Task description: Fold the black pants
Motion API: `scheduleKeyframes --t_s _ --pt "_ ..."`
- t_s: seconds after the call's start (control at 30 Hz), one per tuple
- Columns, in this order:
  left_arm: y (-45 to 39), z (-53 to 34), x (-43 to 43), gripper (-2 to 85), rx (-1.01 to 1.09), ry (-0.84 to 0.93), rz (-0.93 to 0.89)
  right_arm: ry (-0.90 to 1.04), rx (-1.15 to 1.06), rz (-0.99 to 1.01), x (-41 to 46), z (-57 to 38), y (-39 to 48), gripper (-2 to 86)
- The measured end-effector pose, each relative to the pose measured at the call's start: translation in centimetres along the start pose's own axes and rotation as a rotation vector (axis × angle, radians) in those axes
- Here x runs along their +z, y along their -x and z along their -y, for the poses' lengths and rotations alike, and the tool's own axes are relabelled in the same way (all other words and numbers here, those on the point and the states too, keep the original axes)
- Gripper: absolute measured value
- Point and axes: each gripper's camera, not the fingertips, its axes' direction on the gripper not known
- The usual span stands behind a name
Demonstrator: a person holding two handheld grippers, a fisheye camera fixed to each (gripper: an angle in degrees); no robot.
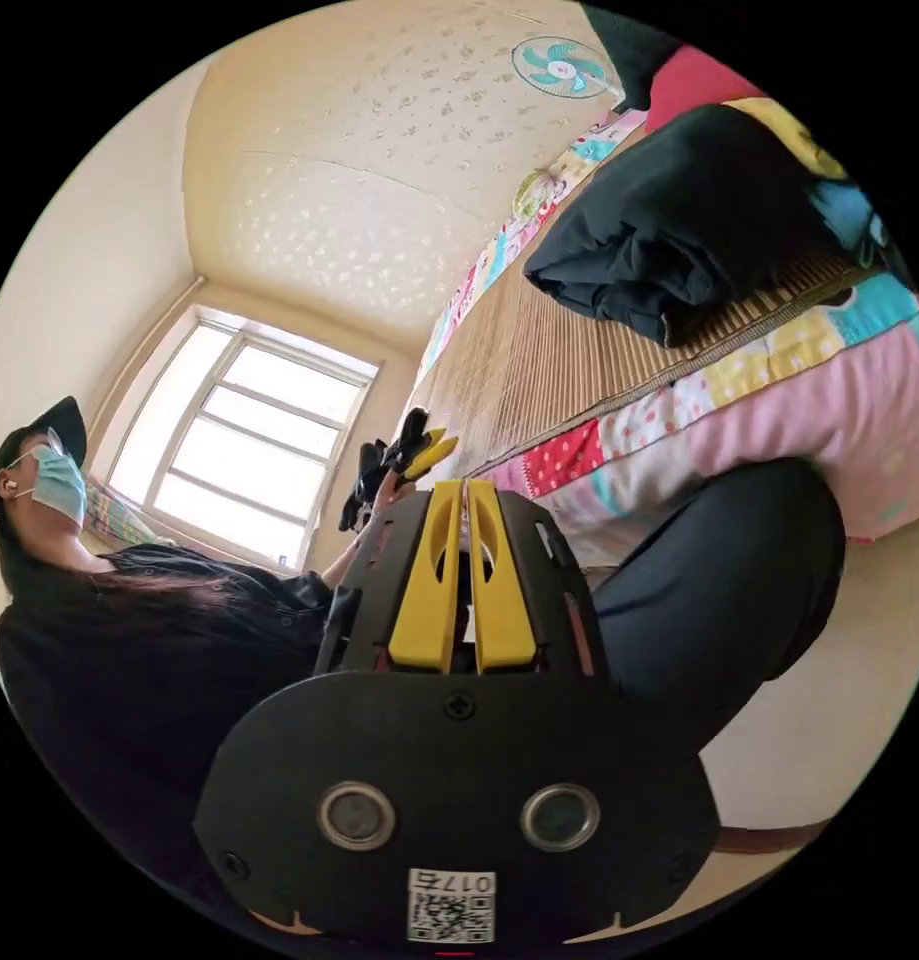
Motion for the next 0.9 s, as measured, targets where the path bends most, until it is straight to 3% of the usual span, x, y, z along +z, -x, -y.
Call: scheduleKeyframes --t_s 0.13,0.2,0.27,0.3,0.37,0.47,0.53,0.57,0.7,0.9 --pt "6.8 1.7 -17.0 14.9 -0.139 -0.277 0.563 0.108 -0.051 0.088 7.0 3.4 1.7 1.0" --pt "9.7 2.6 -21.7 15.1 -0.227 -0.345 0.733 0.16 -0.083 0.103 10.1 4.3 3.3 1.0" --pt "13.7 3.4 -23.9 14.2 -0.374 -0.333 0.783 0.214 -0.123 0.107 13.4 4.6 5.5 0.9" --pt "16.6 4.1 -23.7 13.4 -0.467 -0.255 0.711 0.226 -0.129 0.107 14.1 4.5 5.9 0.9" --pt "17.0 4.0 -24.1 11.0 -0.527 -0.314 0.65 0.268 -0.135 0.104 16.4 3.7 7.1 0.9" --pt "14.0 4.5 -22.1 2.4 -0.418 -0.333 0.408 0.29 -0.107 0.089 17.9 2.6 7.5 0.8" --pt "11.5 4.6 -17.9 0.1 -0.275 -0.249 0.009 0.291 -0.087 0.079 18.3 2.2 7.6 0.7" --pt "10.6 4.4 -16.5 -0.1 -0.261 -0.213 -0.049 0.292 -0.078 0.07 18.7 2.2 7.8 0.7" --pt "-1.9 0.2 -8.1 -0.7 0.041 0.006 -0.023 0.293 -0.121 0.031 20.3 3.5 10.4 1.1" --pt "-14.0 -11.7 -2.6 -0.3 0.234 0.351 -0.305 0.395 -0.366 -0.049 29.3 8.0 19.1 4.5"
